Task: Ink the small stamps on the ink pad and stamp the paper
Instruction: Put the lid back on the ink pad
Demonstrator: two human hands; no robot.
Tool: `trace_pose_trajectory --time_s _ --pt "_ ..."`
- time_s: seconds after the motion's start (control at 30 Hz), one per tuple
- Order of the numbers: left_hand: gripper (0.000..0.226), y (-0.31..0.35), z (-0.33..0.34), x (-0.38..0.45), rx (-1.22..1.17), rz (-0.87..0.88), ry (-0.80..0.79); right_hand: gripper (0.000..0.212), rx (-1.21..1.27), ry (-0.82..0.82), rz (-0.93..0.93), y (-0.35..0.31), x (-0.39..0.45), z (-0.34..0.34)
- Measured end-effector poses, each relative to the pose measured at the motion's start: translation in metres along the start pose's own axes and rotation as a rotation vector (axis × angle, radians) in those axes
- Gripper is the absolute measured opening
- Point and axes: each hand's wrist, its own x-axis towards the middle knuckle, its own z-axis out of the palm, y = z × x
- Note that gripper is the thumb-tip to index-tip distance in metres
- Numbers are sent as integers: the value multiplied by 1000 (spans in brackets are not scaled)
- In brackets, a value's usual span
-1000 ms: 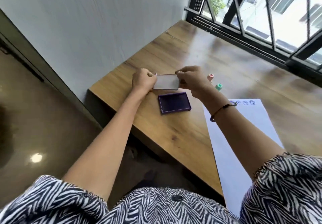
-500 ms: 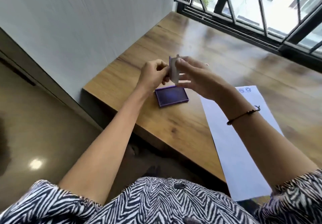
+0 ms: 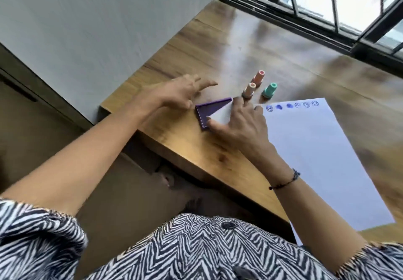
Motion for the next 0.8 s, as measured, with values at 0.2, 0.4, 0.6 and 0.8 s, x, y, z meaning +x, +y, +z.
trace_pose_trajectory --time_s 0.2,0.4,0.6,0.8 --pt "35 1 6 0 -67 25 14 78 -105 59 54 -12 -3 13" --pt "27 -4 13 -1 -119 49 72 77 -206 112 55 -21 0 16" --pt "26 -8 15 0 -147 73 103 76 -196 105 71 -20 0 25" --pt "24 -7 14 0 -164 88 128 79 -170 148 91 -18 1 27"
